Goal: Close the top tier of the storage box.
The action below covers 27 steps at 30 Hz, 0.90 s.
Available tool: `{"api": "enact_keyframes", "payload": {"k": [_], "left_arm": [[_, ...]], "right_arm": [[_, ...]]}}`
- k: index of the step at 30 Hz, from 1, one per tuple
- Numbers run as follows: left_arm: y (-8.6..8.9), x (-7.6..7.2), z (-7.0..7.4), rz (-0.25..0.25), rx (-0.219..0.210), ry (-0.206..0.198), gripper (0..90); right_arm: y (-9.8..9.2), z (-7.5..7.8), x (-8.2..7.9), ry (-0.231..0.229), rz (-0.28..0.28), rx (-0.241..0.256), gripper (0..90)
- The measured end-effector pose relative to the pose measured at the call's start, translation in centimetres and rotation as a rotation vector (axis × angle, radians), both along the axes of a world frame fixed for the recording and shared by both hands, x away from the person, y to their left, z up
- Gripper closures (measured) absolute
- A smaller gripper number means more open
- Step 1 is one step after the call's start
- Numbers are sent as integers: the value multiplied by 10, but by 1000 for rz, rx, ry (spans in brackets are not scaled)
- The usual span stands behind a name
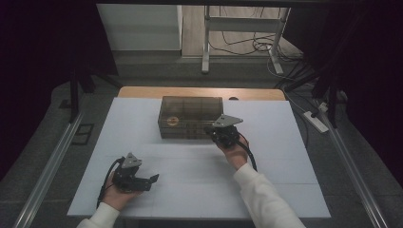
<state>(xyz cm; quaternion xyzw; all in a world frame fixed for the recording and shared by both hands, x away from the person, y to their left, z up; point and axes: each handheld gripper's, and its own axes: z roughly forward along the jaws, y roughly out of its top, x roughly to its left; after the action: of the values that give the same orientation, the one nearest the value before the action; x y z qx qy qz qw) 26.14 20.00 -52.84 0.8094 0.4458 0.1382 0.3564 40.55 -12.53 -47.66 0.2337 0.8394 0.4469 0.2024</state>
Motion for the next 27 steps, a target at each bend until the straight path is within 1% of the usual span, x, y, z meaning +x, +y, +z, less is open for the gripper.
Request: {"api": "enact_keyframes", "payload": {"k": [2,5,8,11,13,14,17,20,22,25,27], "left_arm": [[0,0,0,0,0,-1,109],[0,0,0,0,0,-1,109],[0,0,0,1,1,-1,109],[2,0,0,5,1,1,109],[2,1,0,7,-1,0,109],[2,1,0,8,-2,-1,109],[2,0,0,10,-3,-3,109],[2,0,0,11,-4,-7,108],[2,-1,1,7,-1,-14,108],[3,0,1,9,-8,-22,108],[4,0,1,9,-9,-22,108]], "right_arm": [[-4,1,-3,6,6,-1,892],[-11,4,-7,9,5,12,892],[-18,6,-9,1,16,19,892],[-24,7,-11,12,11,24,891],[-28,6,-12,21,11,26,864],[-31,5,-13,27,13,24,823],[-39,5,-16,66,12,34,606],[-50,3,-24,64,1,55,418],[-58,1,-29,82,-4,65,368],[-73,-5,-34,96,-21,72,335],[-84,-6,-38,103,-34,86,326]]}}
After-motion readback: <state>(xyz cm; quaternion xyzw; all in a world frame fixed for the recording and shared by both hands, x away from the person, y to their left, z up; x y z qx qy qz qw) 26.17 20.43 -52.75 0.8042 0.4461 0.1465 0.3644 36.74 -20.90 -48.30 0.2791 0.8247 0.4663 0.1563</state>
